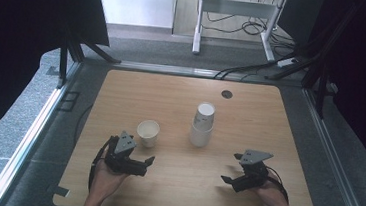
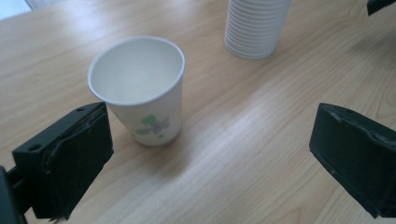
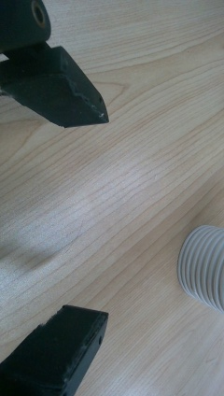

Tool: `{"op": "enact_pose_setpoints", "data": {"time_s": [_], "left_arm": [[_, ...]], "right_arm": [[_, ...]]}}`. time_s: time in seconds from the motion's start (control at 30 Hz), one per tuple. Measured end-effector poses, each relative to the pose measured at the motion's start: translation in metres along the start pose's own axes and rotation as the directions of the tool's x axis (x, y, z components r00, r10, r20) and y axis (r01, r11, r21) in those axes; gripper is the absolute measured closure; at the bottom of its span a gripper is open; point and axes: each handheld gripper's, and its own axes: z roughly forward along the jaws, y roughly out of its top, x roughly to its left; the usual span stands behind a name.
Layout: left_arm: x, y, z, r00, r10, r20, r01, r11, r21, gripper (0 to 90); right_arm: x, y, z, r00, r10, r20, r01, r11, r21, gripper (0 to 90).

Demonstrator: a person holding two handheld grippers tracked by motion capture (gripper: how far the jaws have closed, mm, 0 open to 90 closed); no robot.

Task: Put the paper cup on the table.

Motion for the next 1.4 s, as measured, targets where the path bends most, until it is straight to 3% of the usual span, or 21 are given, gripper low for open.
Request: {"op": "enact_pose_setpoints", "data": {"time_s": [0.2, 0.5, 0.67, 0.9, 1.0, 1.17, 1.4], "left_arm": [[-0.003, -0.012, 0.008, 0.9999, -0.006, 0.014, 0.005, 0.9995, 0.032, 0.0], [-0.009, -0.024, 0.023, 0.9996, 0.020, 0.018, -0.022, 0.9943, 0.104, 0.0], [-0.017, -0.032, 0.038, 0.9977, 0.058, 0.035, -0.063, 0.9826, 0.175, 0.0], [-0.022, -0.040, 0.053, 0.9960, 0.073, 0.052, -0.083, 0.9689, 0.233, 0.0], [-0.022, -0.043, 0.055, 0.9959, 0.022, 0.088, -0.041, 0.9755, 0.216, 0.0], [-0.022, -0.043, 0.055, 0.9958, 0.024, 0.089, -0.043, 0.9754, 0.216, 0.0], [-0.022, -0.043, 0.055, 0.9959, 0.023, 0.087, -0.041, 0.9760, 0.214, 0.0]], "right_arm": [[0.001, 0.000, 0.001, 1.0000, -0.002, -0.002, 0.002, 1.000, 0.006, 5.7], [0.001, -0.003, 0.007, 0.9999, -0.001, -0.014, 0.001, 0.999, 0.042, 4.6], [0.000, -0.007, 0.013, 0.9999, -0.006, -0.013, 0.007, 0.998, 0.068, 3.7], [-0.002, -0.014, 0.021, 0.9998, 0.005, -0.018, -0.003, 0.994, 0.106, 1.5], [-0.004, -0.016, 0.023, 0.9991, 0.028, -0.032, -0.025, 0.995, 0.097, 0.0], [-0.006, -0.020, 0.025, 0.9988, 0.040, -0.028, -0.039, 0.997, 0.060, 0.0], [-0.006, -0.020, 0.025, 0.9988, 0.041, -0.026, -0.039, 0.997, 0.060, 0.0]]}}
